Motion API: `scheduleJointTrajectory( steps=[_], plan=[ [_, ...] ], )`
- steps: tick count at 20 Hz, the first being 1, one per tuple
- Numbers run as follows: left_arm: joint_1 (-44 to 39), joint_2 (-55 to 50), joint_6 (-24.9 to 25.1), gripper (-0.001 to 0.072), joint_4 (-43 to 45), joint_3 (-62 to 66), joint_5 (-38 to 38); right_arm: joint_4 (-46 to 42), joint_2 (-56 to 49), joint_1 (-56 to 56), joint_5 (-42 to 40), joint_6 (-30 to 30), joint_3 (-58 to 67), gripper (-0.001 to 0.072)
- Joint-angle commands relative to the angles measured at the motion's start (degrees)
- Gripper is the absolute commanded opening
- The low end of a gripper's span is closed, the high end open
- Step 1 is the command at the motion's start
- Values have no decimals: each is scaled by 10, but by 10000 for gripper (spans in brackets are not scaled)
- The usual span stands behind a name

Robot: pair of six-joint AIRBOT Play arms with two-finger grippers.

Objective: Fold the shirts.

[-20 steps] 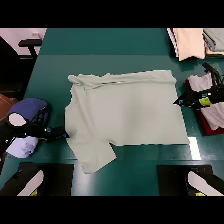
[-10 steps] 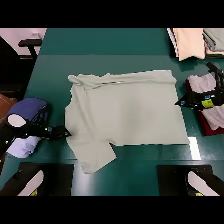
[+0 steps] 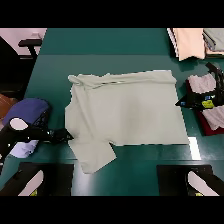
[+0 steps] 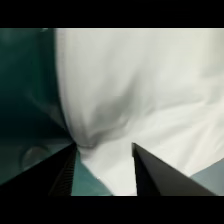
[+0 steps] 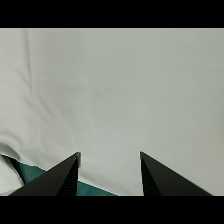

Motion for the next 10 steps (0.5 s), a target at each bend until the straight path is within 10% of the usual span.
scheduleJointTrajectory(
  steps=[1,4,10],
  plan=[
    [0,-2,29,348,-57,-29,53,0,0,0,1,0,0,434],
    [0,-1,30,27,-64,-5,45,-47,0,-1,26,0,0,433],
    [0,-1,30,26,-49,95,1,-116,35,-176,36,0,-148,439]
  ],
)
